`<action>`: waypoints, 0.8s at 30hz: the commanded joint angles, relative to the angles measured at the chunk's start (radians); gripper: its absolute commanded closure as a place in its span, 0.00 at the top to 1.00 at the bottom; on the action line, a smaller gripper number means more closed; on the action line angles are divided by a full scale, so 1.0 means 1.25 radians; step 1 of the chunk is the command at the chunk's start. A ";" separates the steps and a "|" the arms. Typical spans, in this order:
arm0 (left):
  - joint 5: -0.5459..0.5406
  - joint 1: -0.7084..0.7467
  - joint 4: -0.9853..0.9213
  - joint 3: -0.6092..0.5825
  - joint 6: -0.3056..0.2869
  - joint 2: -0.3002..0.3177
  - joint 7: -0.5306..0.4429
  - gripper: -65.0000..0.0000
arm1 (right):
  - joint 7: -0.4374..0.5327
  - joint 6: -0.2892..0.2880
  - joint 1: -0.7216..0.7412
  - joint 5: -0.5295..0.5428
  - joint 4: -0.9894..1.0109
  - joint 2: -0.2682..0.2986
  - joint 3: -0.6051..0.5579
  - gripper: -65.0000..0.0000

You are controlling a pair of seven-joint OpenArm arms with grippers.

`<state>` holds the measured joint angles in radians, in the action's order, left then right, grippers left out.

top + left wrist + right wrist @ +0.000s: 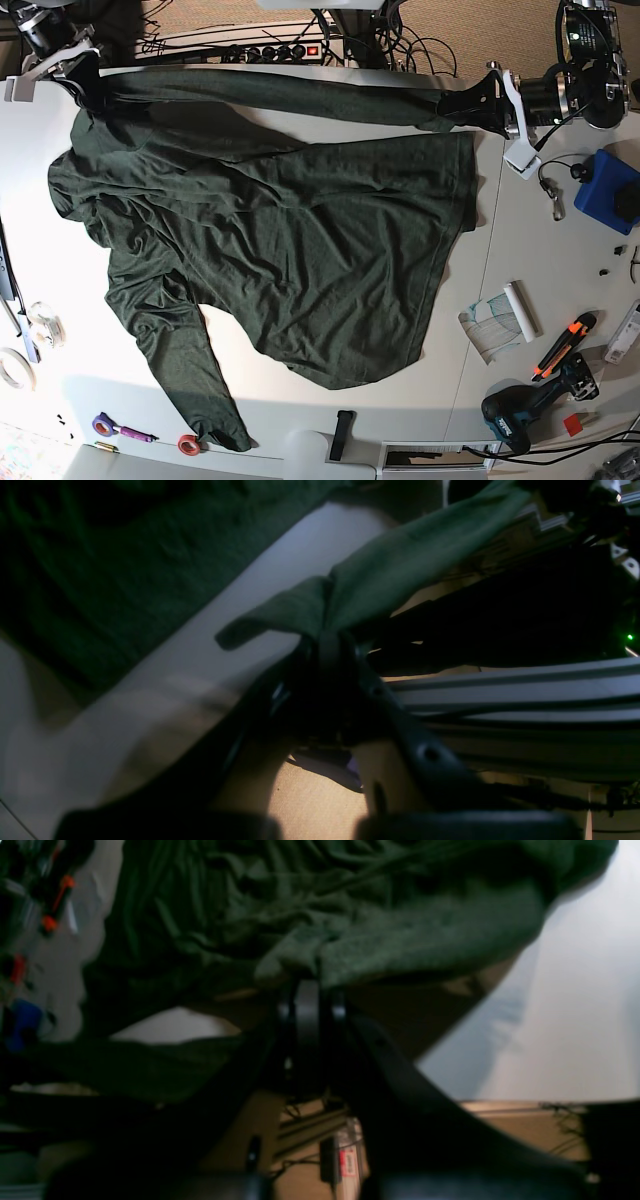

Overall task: Layout the t-shirt on the table in an organized manner, then fold the t-shirt properly
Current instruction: 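Pull the sleeve straight with the left gripper away from the right gripper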

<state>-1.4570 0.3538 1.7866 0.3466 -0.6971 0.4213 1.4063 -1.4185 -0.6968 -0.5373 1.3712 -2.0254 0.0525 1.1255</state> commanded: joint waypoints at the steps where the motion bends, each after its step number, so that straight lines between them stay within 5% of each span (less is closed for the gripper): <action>1: -0.021 0.002 0.013 0.005 -0.001 0.011 -0.008 0.00 | 0.018 -0.001 -0.014 0.022 -0.026 0.013 0.005 0.02; 24: -0.021 0.011 0.013 0.078 -0.001 0.011 -0.008 0.00 | 0.018 -0.001 -0.096 0.090 -0.054 0.005 0.005 0.02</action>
<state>-1.4570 0.3706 1.7870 0.4335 -0.6971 0.4213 1.4067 -1.4216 -0.6971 -0.6495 1.4635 -2.0754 0.0467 1.1248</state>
